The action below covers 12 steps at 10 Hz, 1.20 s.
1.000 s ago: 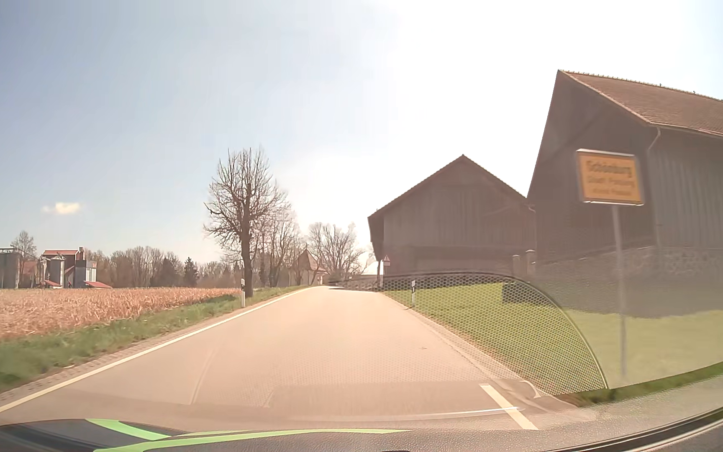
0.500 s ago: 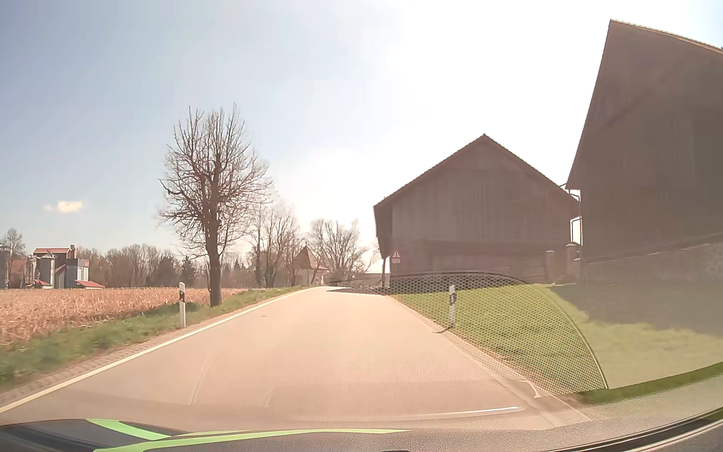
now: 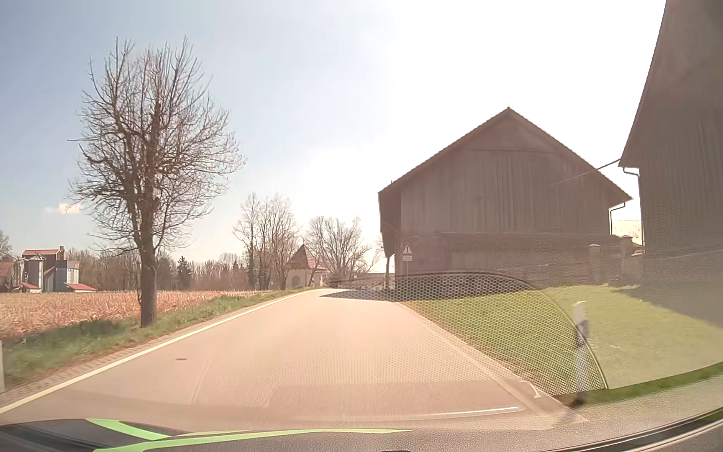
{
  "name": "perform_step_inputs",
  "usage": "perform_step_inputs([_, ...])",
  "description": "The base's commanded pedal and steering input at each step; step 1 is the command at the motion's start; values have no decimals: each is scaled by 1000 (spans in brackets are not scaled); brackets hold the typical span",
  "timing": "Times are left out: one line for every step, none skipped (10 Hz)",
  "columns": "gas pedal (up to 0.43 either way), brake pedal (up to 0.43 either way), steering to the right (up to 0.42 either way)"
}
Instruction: Follow the waypoints while adhering to traffic rules and regulations
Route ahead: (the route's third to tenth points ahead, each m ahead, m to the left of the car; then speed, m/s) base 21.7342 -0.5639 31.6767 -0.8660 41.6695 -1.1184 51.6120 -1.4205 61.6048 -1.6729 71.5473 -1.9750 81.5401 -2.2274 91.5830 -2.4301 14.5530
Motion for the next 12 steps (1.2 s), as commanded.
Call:
perform_step_inputs([110, 0, -4])
perform_step_inputs([118, 0, -4])
perform_step_inputs([130, 0, -4])
perform_step_inputs([138, 0, -4])
perform_step_inputs([150, 0, -5])
perform_step_inputs([157, 0, -5])
perform_step_inputs([157, 0, -5])
perform_step_inputs([157, 0, -5])
perform_step_inputs([157, 0, -5])
perform_step_inputs([157, 0, -4])
perform_step_inputs([130, 0, -4])
perform_step_inputs([67, 0, -3])
